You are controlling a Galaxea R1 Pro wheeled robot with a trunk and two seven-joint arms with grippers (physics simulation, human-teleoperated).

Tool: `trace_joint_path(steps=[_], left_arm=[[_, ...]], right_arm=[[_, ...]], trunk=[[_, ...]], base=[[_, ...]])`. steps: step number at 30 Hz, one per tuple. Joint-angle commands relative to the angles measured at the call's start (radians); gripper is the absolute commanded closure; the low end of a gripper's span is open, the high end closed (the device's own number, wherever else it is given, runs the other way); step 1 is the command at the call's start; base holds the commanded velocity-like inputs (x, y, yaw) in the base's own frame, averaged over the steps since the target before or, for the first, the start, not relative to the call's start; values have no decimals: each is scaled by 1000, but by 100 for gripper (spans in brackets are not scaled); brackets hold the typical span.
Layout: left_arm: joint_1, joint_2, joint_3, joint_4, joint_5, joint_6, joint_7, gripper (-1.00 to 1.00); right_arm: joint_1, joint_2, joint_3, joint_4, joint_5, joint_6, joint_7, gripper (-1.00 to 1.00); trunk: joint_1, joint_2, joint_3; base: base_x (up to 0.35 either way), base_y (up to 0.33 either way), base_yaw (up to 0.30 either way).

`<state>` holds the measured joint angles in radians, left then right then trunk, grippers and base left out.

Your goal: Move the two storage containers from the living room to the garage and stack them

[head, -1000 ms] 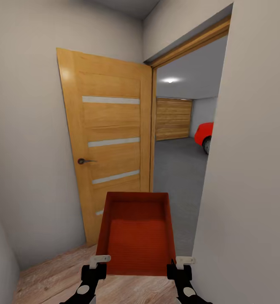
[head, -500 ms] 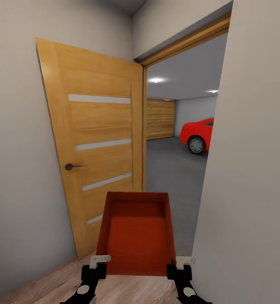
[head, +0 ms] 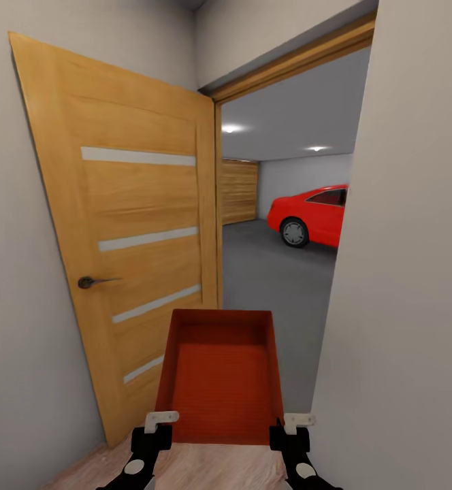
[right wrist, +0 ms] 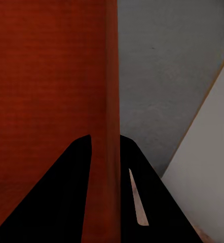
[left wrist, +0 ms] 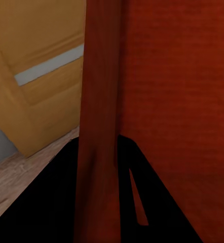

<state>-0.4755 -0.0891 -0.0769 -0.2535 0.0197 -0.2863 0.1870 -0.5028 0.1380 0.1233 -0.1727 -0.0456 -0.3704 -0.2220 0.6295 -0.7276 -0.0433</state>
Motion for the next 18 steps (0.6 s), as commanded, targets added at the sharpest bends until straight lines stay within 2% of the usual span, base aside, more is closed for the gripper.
trace_joint_path(steps=[1, 18], left_arm=[[0, 2, 8, 2, 6, -2, 11, 100], [0, 2, 8, 2, 6, -2, 10, 100]], right_arm=[[-2, 0, -27, -45, 16, -34, 15, 100], [-2, 0, -27, -45, 17, -33, 15, 100]], trunk=[[1, -1, -2], [1, -1, -2]], base=[[264, 239, -242], [266, 236, -242]])
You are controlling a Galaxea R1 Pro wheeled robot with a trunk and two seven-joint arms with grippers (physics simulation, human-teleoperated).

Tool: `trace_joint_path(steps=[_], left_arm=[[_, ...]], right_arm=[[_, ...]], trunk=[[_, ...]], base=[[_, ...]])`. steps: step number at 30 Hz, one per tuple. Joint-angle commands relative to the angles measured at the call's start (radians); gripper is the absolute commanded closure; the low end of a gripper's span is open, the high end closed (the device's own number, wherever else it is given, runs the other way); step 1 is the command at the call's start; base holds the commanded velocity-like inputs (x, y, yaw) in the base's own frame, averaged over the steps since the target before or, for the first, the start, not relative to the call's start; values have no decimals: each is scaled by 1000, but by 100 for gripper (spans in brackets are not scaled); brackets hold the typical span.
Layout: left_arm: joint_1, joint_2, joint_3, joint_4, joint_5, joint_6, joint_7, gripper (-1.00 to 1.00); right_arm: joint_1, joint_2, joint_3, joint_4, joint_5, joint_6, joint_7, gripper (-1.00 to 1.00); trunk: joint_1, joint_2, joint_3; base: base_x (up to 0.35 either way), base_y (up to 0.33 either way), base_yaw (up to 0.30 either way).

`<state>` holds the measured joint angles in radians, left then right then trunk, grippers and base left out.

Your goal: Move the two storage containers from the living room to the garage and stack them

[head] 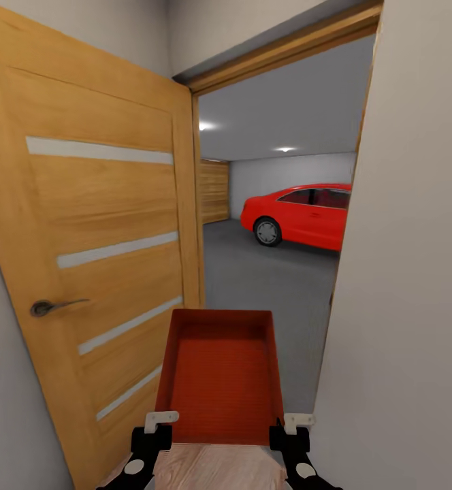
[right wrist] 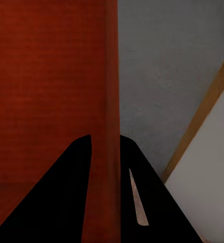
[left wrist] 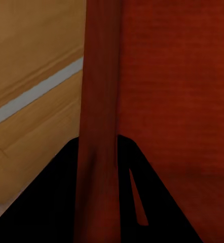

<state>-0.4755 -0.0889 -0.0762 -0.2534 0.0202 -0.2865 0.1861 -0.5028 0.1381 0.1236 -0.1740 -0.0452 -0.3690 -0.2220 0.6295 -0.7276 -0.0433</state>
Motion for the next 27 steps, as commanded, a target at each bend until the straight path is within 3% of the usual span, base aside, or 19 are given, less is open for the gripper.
trace_joint_path(steps=[1, 16, 27], left_arm=[[0, 2, 7, 2, 6, -2, 10, 100], [0, 3, 7, 2, 6, -2, 10, 100], [0, 2, 7, 2, 6, -1, 10, 100]], right_arm=[[-2, 0, -27, -44, 17, -35, 15, 100], [-2, 0, -27, -44, 16, -35, 15, 100], [-2, 0, -27, -44, 17, -35, 15, 100]], trunk=[[1, -1, -2], [1, -1, -2], [1, -1, -2]], base=[[266, 236, -242], [266, 236, -237], [266, 236, -29]])
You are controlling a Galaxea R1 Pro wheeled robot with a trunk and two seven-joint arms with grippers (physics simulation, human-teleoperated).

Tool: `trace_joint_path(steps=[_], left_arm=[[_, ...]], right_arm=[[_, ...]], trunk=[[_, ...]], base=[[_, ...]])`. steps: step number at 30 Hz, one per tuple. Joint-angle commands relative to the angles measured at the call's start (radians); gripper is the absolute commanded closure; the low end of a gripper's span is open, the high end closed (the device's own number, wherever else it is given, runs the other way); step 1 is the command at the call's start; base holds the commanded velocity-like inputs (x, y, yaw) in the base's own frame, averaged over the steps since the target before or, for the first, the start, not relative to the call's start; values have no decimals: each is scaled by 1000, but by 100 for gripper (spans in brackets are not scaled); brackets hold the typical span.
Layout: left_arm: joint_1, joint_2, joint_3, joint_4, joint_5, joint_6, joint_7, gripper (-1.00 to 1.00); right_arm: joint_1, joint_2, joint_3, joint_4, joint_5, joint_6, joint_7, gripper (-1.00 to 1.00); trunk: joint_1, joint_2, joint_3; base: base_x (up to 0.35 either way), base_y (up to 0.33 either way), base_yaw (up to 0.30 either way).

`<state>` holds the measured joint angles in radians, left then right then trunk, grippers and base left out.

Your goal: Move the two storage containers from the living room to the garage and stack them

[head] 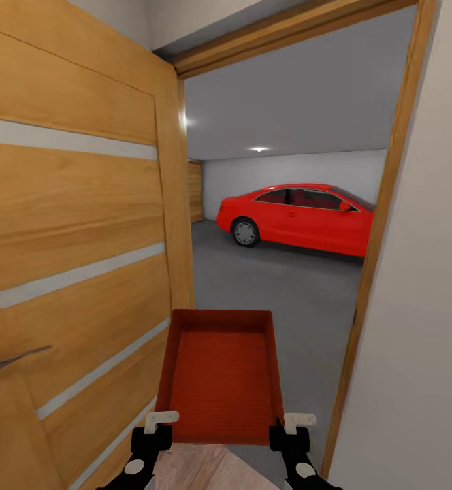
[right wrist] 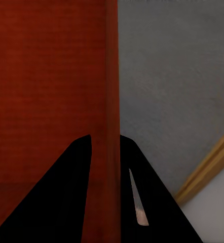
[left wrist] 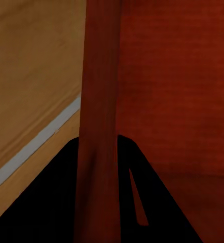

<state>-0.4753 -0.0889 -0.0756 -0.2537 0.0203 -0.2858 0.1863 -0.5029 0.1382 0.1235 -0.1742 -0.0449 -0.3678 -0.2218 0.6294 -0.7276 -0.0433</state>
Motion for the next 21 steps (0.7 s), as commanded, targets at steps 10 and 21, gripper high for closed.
trace_joint_path(steps=[10, 21], left_arm=[[0, 2, 5, 2, 6, -2, 10, 100], [0, 2, 5, 2, 6, -3, 10, 100]], right_arm=[[-2, 0, -27, -44, 16, -36, 15, 100], [-2, 0, -27, -44, 16, -36, 15, 100]], trunk=[[1, -1, -2], [1, -1, -2]], base=[[266, 236, -182], [266, 236, -229]])
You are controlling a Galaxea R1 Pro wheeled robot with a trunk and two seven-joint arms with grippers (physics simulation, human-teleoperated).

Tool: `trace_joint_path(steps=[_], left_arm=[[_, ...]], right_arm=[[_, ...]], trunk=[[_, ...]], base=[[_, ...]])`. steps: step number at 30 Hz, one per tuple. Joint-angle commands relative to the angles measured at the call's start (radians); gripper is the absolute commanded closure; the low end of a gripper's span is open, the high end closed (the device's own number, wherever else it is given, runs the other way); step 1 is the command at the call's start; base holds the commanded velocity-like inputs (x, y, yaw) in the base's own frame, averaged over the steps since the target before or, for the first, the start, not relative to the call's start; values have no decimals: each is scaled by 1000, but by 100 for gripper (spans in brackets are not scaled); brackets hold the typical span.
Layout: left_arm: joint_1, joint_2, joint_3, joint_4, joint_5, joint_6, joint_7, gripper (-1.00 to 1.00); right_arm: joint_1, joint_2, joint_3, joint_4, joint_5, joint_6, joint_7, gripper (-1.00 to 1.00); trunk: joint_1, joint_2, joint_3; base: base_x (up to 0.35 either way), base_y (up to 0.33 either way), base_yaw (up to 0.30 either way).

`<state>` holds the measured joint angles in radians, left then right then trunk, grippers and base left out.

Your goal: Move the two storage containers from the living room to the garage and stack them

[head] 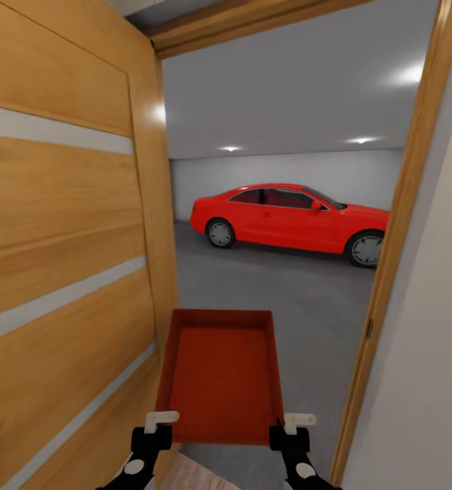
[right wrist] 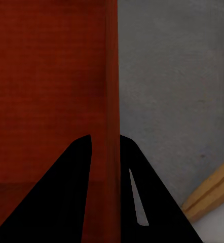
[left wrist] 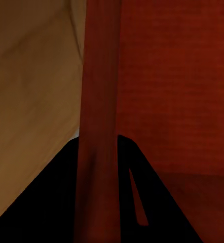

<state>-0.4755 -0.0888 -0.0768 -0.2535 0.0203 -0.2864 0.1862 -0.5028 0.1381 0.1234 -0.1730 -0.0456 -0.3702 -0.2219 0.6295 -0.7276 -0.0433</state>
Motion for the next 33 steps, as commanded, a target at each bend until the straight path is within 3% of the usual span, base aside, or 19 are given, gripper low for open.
trace_joint_path(steps=[1, 21, 33], left_arm=[[0, 2, 6, 2, 6, -2, 10, 100], [0, 1, 0, 2, 1, -2, 10, 100], [0, 1, 0, 2, -4, -3, 11, 100]], right_arm=[[-2, 0, -27, -45, 16, -34, 15, 100], [-2, 0, -27, -45, 16, -33, 15, 100], [-2, 0, -27, -45, 16, -33, 15, 100]], trunk=[[1, -1, -2], [1, -1, -2], [1, -1, -2]], base=[[266, 236, -229], [267, 230, -229], [180, 58, -229]])
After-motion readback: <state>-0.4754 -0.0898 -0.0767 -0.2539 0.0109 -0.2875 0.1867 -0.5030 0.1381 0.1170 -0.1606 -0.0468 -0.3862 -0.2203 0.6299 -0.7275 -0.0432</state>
